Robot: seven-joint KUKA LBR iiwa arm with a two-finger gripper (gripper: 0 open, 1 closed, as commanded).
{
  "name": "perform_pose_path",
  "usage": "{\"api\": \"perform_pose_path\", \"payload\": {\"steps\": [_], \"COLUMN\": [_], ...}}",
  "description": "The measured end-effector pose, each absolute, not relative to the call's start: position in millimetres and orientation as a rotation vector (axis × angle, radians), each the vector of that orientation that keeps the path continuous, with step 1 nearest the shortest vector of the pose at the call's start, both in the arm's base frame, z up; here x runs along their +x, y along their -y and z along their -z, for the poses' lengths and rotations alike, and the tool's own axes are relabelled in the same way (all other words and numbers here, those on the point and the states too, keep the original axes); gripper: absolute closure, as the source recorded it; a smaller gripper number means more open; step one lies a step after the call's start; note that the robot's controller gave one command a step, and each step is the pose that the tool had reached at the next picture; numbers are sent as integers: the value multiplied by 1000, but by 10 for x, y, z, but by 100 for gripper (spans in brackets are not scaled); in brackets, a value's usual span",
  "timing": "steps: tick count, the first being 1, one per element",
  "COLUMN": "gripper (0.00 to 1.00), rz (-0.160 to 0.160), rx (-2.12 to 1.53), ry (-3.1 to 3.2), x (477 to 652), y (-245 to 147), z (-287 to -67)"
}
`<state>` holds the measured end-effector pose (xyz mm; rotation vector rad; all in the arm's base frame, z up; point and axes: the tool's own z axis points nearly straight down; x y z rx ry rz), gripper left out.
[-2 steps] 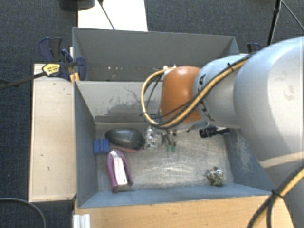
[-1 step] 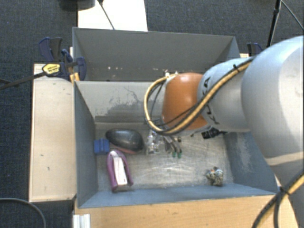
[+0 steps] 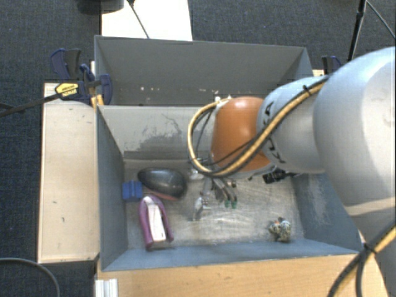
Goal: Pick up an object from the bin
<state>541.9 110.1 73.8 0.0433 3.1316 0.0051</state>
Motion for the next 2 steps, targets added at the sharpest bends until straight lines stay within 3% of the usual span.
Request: {"api": "perform_pose_path", "payload": {"steps": [1,2], "gripper": [0,0], "rz": [-5,2], "rx": [76,28], "ry": [-3134,-3130], "x": [5420,5898], "y": [-1558,-2205], "z": [-1055,-769]}}
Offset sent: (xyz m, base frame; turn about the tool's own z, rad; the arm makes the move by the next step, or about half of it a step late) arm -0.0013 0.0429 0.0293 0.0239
